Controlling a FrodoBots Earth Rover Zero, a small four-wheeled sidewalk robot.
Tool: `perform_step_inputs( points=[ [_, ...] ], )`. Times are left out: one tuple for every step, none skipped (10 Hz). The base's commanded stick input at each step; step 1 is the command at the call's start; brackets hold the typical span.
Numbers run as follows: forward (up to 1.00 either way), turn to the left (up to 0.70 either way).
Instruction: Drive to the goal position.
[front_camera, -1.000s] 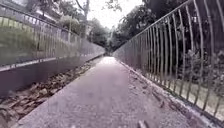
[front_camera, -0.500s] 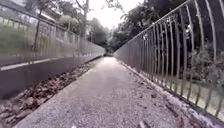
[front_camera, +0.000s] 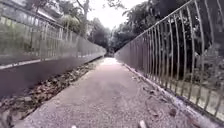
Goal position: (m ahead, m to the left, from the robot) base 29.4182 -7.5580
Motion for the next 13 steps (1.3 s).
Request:
perform_step_inputs(
  points=[
    [1.0,0.0],
    [1.0,0.0],
    [1.0,0.0],
    [1.0,0.0],
    [1.0,0.0],
    [1.0,0.0],
    [1.0,0.0],
    [1.0,0.0],
    [1.0,-0.04],
    [1.0,-0.3],
    [1.0,-0.27],
    [1.0,-0.09],
    [1.0,0.0]
  ],
)
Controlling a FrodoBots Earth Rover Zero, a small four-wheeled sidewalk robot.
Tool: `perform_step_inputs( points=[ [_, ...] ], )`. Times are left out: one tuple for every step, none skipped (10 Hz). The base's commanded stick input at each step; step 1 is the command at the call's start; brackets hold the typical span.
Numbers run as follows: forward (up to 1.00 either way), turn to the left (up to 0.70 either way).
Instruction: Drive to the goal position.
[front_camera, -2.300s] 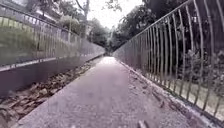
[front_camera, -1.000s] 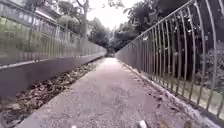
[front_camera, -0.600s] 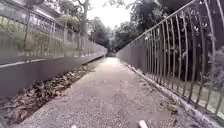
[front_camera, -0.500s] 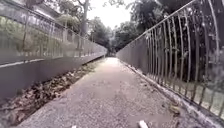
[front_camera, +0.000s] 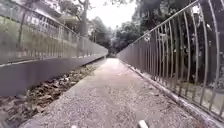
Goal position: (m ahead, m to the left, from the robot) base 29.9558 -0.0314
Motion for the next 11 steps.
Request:
perform_step_inputs(
  points=[
    [1.0,0.0],
    [1.0,0.0],
    [1.0,0.0],
    [1.0,0.0],
    [1.0,0.0],
    [1.0,0.0],
    [1.0,0.0],
    [1.0,0.0],
    [1.0,-0.05],
    [1.0,-0.2],
    [1.0,-0.2]
  ],
)
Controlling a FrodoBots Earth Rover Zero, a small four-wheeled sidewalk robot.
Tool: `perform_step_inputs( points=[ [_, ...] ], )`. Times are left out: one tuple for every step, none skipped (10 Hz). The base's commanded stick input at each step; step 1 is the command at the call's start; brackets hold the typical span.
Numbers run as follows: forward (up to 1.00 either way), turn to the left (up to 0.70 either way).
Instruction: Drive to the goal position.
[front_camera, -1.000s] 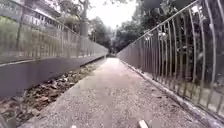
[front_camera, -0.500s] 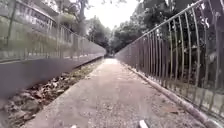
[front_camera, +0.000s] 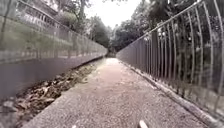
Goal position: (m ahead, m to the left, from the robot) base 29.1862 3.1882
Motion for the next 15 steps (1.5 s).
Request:
perform_step_inputs(
  points=[
    [1.0,0.0],
    [1.0,0.0],
    [1.0,0.0],
    [1.0,0.0],
    [1.0,-0.03],
    [1.0,-0.17],
    [1.0,-0.32],
    [1.0,-0.14],
    [1.0,0.0],
    [1.0,0.0],
    [1.0,0.0],
    [1.0,-0.05],
    [1.0,-0.34],
    [1.0,-0.37],
    [1.0,-0.21]
  ],
)
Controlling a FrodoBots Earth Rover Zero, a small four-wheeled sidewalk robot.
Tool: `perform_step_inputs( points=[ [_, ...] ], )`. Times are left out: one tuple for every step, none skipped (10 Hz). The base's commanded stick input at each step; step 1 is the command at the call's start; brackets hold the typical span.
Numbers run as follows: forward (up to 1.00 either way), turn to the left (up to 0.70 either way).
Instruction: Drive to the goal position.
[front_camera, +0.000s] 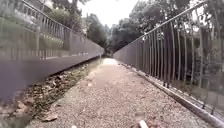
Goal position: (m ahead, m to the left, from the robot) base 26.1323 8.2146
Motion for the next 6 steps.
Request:
perform_step_inputs(
  points=[
    [1.0,0.0],
    [1.0,0.0],
    [1.0,0.0],
    [1.0,0.0],
    [1.0,0.0],
    [1.0,0.0]
  ],
)
